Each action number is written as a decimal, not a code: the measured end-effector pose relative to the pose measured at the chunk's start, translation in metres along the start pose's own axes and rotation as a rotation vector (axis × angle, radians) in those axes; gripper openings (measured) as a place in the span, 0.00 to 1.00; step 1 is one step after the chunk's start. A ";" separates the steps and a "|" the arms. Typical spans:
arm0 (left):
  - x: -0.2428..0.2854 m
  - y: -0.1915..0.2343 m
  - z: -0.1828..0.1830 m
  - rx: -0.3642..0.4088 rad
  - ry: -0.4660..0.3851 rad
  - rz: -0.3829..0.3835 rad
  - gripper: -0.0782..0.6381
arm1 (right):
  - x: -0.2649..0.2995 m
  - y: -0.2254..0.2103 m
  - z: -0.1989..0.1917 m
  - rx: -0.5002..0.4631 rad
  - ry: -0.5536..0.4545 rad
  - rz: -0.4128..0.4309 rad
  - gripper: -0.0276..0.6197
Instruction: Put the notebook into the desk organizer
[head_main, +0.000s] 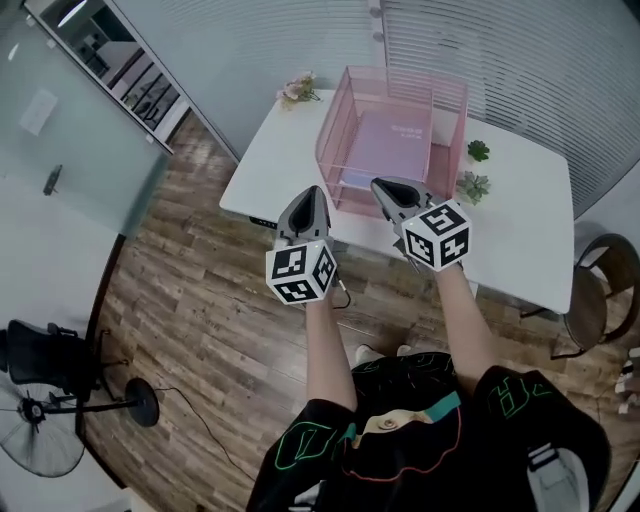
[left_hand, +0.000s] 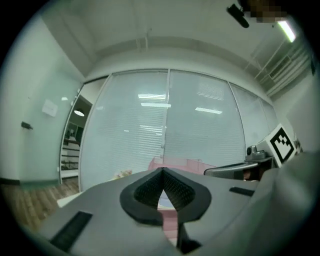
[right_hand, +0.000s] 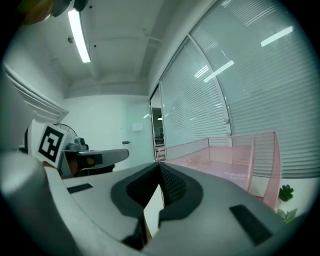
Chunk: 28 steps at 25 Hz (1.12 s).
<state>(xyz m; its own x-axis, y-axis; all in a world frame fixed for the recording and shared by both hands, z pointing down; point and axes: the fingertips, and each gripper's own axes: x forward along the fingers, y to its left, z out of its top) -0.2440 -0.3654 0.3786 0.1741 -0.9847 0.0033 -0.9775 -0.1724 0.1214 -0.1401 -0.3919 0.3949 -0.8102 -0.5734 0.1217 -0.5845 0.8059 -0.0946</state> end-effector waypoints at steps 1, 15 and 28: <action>-0.009 0.004 0.009 0.028 -0.020 0.030 0.10 | 0.002 0.001 0.007 -0.002 -0.015 -0.013 0.05; -0.070 0.028 0.041 0.110 -0.151 0.227 0.10 | -0.009 0.027 0.032 -0.071 -0.106 -0.083 0.05; -0.057 0.016 0.031 0.129 -0.115 0.229 0.10 | -0.025 0.017 0.040 -0.122 -0.125 -0.105 0.05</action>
<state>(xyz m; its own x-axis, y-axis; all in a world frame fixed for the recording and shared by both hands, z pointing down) -0.2729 -0.3129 0.3493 -0.0600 -0.9934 -0.0974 -0.9982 0.0600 0.0028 -0.1321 -0.3700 0.3504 -0.7488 -0.6628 -0.0002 -0.6624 0.7484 0.0330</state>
